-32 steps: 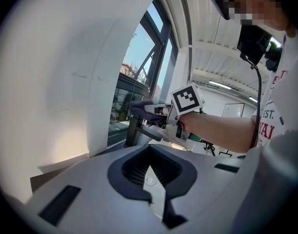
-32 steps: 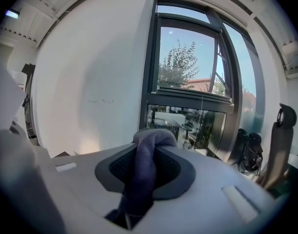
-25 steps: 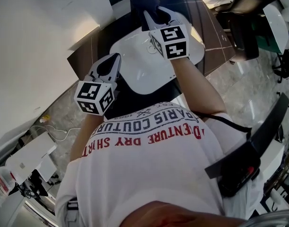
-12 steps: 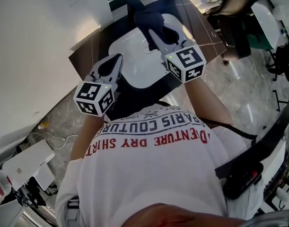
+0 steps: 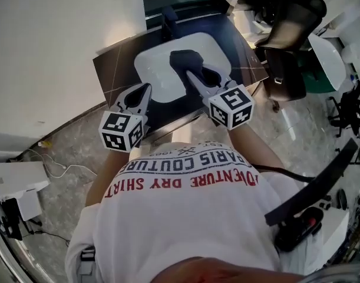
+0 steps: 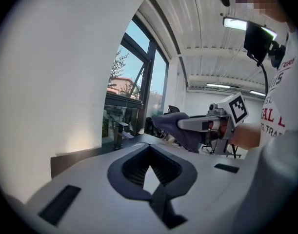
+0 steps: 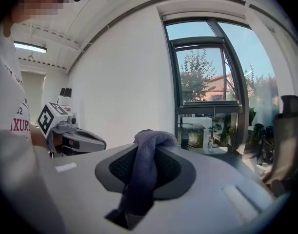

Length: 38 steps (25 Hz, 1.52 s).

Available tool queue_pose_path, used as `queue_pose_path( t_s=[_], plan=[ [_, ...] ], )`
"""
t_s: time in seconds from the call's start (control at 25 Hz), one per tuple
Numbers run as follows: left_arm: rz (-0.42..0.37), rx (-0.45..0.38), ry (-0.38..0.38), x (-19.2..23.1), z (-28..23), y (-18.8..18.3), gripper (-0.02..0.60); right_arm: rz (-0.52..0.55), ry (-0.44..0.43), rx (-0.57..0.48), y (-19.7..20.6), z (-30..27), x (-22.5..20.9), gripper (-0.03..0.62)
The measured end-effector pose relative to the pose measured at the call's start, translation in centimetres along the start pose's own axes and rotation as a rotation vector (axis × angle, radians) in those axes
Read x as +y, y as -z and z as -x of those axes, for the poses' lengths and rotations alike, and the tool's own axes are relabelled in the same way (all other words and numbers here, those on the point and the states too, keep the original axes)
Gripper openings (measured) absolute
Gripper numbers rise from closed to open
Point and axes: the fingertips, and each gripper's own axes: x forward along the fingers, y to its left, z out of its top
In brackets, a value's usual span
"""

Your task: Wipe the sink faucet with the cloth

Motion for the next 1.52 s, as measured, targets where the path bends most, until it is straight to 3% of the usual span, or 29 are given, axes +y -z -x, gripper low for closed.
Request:
queue_pose_path(
  t_s=[0.12, 0.4, 0.64, 0.76, 0.92, 1.52],
  plan=[
    [0.021, -0.02, -0.032, -8.4, 1.7, 2.9, 0.001, 0.039, -0.062, -0.001, 2.5, 7.7, 1.6, 0.069],
    [0.039, -0.058, -0.053, -32.5, 6.5, 9.2, 0.0, 0.07, -0.179, 0.037, 10.3, 29.9, 4.4, 0.069],
    [0.059, -0.102, -0.056, -45.4, 11.8, 8.0, 0.002, 0.064, -0.235, 0.039, 11.2, 43.2, 7.8, 0.069],
    [0.038, -0.093, -0.048, -49.1, 14.5, 6.9, 0.002, 0.068, -0.248, 0.032, 10.3, 47.0, 9.9, 0.069],
    [0.04, -0.068, -0.04, -52.3, 18.0, 8.6, 0.0, 0.068, -0.266, 0.031, 10.6, 50.5, 13.4, 0.069],
    [-0.025, -0.061, -0.024, -56.2, 32.2, 12.8, 0.0, -0.003, -0.222, 0.002, 12.9, 57.3, 27.7, 0.069]
  ],
)
